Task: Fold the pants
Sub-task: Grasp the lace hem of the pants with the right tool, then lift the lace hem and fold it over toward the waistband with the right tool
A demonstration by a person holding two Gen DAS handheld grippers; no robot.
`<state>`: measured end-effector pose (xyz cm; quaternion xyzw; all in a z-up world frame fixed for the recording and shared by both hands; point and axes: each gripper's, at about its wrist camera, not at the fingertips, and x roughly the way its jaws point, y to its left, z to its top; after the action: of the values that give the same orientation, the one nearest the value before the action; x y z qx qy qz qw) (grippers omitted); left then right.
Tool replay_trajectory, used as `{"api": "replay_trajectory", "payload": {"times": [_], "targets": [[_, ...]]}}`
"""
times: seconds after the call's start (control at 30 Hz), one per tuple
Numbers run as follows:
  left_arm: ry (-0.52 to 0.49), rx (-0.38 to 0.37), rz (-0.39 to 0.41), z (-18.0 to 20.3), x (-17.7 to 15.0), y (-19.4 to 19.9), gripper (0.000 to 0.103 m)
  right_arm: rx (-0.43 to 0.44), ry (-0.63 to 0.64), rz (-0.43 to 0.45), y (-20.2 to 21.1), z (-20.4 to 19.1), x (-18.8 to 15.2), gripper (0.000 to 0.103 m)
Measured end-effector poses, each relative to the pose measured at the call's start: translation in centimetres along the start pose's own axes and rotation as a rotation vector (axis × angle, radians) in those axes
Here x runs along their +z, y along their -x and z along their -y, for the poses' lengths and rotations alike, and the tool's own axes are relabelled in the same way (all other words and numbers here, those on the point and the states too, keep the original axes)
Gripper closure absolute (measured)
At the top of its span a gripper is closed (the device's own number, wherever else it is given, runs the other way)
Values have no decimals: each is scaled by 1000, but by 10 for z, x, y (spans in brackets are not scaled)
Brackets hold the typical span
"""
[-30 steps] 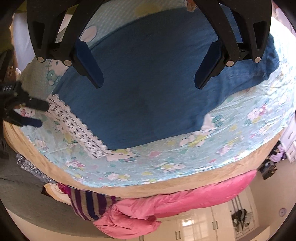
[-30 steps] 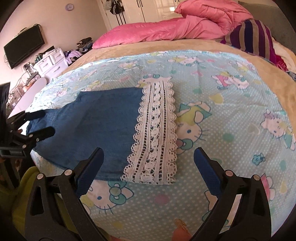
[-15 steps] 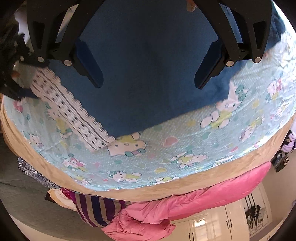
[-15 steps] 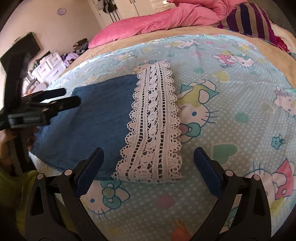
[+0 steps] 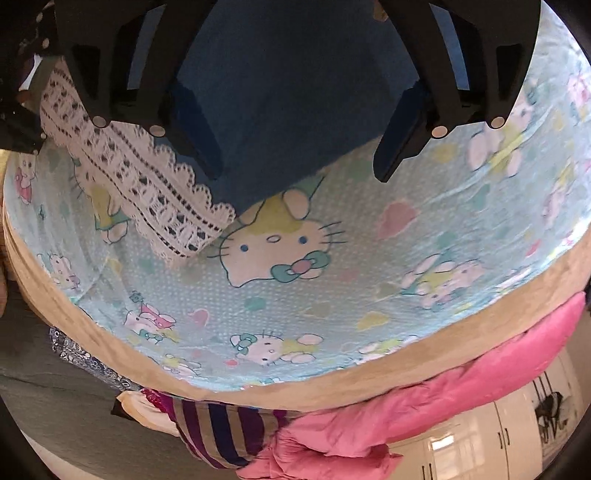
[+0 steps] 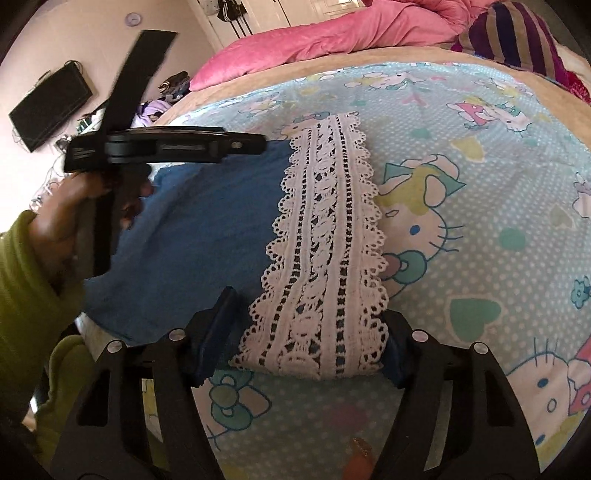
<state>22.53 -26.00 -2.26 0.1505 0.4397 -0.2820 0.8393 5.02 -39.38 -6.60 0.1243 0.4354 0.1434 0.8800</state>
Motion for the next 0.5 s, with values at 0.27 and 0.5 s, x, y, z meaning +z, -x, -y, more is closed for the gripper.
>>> {"api": "replay_trajectory", "payload": {"times": [0.27, 0.5], "targets": [[13, -129, -52, -1, -7, -26, 44, 39, 8, 15, -6, 1, 3, 50], [0, -141, -48, 17, -9, -22, 90, 122, -22, -5, -14, -3, 12, 79]]}}
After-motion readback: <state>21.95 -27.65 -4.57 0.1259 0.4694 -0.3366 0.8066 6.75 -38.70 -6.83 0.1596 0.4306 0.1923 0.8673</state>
